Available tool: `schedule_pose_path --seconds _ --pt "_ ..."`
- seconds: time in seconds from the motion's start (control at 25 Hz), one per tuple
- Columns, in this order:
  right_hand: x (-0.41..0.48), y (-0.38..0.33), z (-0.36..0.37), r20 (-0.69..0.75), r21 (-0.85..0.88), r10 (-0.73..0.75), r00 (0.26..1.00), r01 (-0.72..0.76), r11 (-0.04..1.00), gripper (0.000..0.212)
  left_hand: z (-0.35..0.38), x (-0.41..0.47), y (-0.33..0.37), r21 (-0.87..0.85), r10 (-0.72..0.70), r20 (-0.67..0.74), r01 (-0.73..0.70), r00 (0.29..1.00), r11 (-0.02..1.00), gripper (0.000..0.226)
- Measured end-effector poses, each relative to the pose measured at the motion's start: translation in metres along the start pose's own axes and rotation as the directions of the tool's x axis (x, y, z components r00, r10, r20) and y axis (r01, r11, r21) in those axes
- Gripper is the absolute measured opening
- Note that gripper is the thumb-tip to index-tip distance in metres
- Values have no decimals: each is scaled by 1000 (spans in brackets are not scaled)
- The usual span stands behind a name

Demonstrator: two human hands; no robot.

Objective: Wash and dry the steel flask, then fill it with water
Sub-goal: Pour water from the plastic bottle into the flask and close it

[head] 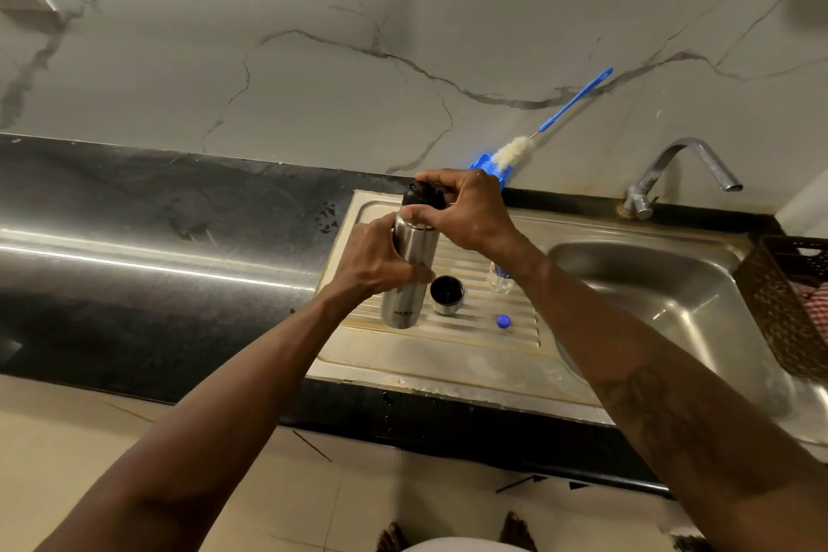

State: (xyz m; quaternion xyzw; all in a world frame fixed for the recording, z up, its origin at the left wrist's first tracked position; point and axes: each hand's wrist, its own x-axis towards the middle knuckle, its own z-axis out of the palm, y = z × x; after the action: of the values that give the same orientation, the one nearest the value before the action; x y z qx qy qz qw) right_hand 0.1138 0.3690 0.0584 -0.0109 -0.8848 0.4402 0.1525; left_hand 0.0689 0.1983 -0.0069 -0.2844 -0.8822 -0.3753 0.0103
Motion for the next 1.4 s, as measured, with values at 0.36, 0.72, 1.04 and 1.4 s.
schedule_pose_path --seconds 0.36,0.72,1.04,1.4 --pt "0 -3 -1 -38 -119 123 992 -127 985 48 2 6 -3 31 -5 123 2 992 1000 60" --pt "6 20 -31 530 226 -34 848 -103 969 65 -4 10 -4 -126 47 334 -5 941 992 68" --pt "4 12 -28 239 -199 -8 971 57 978 40 -3 15 -2 -7 19 292 -18 956 1000 71" --pt "15 14 -45 533 -234 -39 845 191 953 62 4 8 4 -64 52 328 -33 943 997 65"
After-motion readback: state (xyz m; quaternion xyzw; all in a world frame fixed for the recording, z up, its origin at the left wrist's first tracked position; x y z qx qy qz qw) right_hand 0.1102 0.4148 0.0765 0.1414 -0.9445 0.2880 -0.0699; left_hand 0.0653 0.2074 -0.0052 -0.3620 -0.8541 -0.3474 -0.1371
